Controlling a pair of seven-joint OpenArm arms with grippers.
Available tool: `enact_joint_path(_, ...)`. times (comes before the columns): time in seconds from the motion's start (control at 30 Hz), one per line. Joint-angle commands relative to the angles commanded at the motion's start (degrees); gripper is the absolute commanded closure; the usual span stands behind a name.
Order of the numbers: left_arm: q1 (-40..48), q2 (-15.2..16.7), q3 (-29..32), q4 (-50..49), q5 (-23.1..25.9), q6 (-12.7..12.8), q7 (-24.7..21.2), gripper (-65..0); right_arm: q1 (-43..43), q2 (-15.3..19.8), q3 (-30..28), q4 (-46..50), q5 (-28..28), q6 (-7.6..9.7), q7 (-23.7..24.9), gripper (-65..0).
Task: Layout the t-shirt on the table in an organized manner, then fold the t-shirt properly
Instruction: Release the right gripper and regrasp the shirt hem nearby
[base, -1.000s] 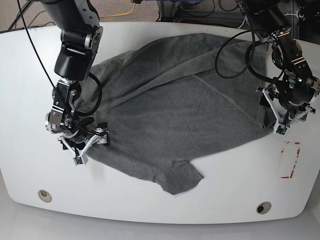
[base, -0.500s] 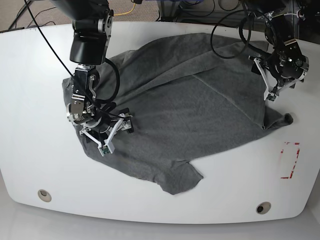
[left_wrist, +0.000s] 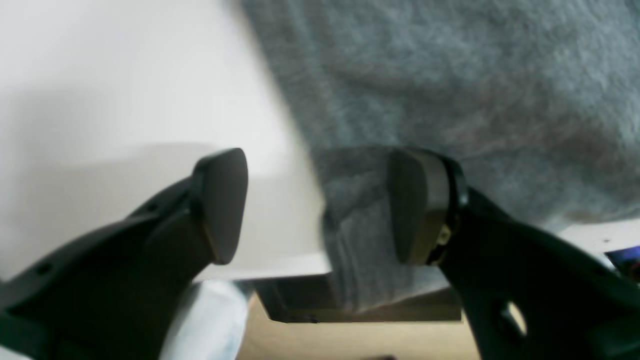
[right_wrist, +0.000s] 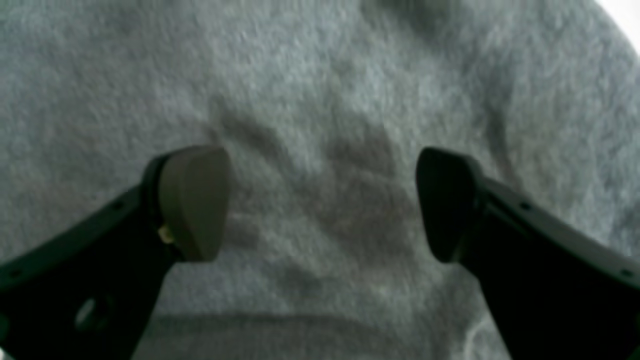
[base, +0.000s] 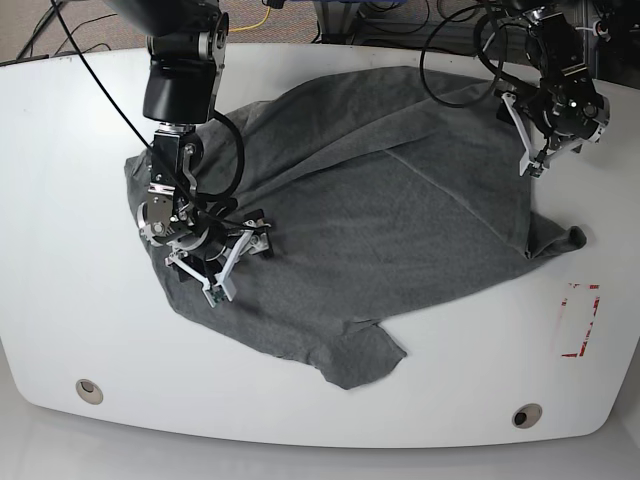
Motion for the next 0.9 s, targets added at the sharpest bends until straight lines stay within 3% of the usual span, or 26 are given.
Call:
enact_joint_path(0.2,-0.4,0.2,1.0,-3.9,0.0,0.0,-1.7,-40.4,0.0,0.2,0.1,0.1,0.0,0.00,0.0,-55.5)
enact_joint_path(0.3,-0.3,0.2,1.0,-4.0,0.0,0.0,-1.7,-33.8,0.0,0.4,0.2,0.1,0.0,0.00,0.0,-55.5)
enact_joint_path(0.43,-0.1,0.0,1.8,-4.3,0.0,0.0,-1.7,-6.8,0.0,0.4,0.2,0.1,0.0,0.00,0.0,-55.5)
enact_joint_path(0.5,0.4,-0.2,1.8,-4.1,0.0,0.0,-1.6,0.0,0.2,0.4,0.2,0.1,0.0,0.00,0.0,-55.5)
enact_joint_path(0.8,7.2,-0.4,1.9,1.6,0.0,0.0,-1.6,0.0,3.9,-0.8,0.2,-1.8,0.1,-0.26,0.7,-55.5)
enact_joint_path(0.9,9.4,-0.4,1.9,3.0,0.0,0.0,-1.6,0.0,6.5,-1.4,0.2,-4.9,0.1,-0.44,3.8,-55.5)
